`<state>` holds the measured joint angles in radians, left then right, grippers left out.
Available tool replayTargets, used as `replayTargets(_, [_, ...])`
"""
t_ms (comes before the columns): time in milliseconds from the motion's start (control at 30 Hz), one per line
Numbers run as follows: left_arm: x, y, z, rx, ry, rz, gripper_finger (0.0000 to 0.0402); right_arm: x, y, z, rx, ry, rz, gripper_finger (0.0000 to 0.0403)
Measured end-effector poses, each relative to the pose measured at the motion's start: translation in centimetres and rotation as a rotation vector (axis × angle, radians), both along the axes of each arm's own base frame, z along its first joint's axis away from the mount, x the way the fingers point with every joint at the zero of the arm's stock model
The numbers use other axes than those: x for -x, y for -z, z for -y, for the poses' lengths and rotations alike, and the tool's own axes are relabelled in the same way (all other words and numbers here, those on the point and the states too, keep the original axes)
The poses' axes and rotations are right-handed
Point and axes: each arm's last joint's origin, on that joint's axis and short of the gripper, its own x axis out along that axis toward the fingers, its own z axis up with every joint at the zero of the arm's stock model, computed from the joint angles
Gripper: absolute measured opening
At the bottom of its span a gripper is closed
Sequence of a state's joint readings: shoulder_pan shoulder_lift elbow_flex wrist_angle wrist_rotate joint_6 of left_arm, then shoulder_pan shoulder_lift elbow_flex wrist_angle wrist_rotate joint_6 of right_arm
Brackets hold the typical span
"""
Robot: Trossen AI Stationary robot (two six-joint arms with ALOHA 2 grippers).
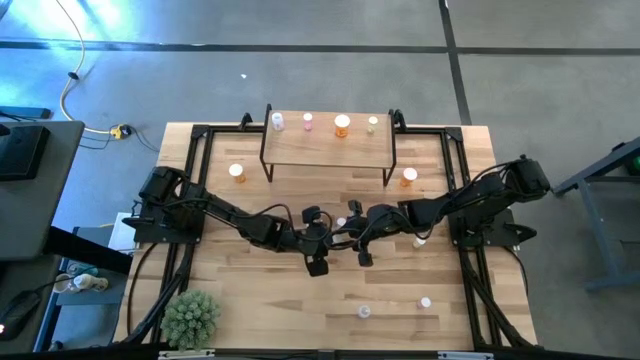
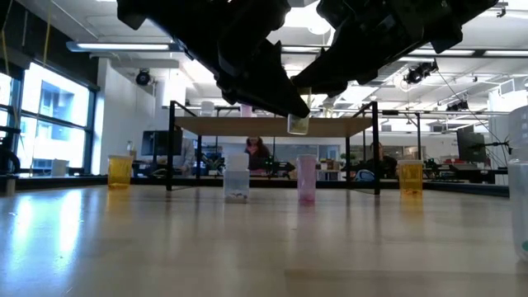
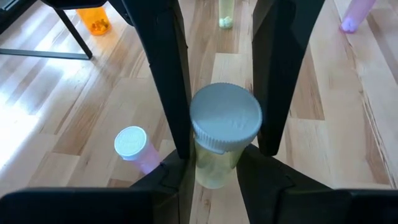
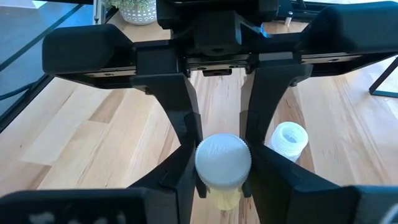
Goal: Pick and place medicine bottles onto shelf by color
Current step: Put the left yellow pill bottle on the shelf aligned with the other yellow pill bottle
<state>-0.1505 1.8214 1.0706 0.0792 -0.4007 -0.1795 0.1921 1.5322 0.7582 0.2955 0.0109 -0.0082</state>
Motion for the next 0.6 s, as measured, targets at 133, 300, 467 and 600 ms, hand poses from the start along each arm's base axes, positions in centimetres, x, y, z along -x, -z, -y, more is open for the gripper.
replayTargets(133, [0.0, 0.0, 0.0, -0.002, -0.003, 0.001, 0.011, 0.0, 0.0, 0.0, -0.001, 0.0, 0.0, 0.0113])
replayTargets(300, [-0.1, -0.1, -0.1, -0.011, 0.005, 0.012, 0.0136, 0.0, 0.0, 0.0, -0.008, -0.001, 0.0, 0.0113])
replayTargets(467, [-0.1, -0.2, -0.1, -0.038, 0.012, 0.011, 0.0175, 0.2, -0.1, 0.0, 0.002, 0.013, -0.012, 0.0113])
replayTargets(600, [0.2, -1.2, -0.2, -0.048, -0.005, 0.034, 0.0208, 0.6, -1.0, 0.3, 0.007, 0.035, 0.007, 0.0113])
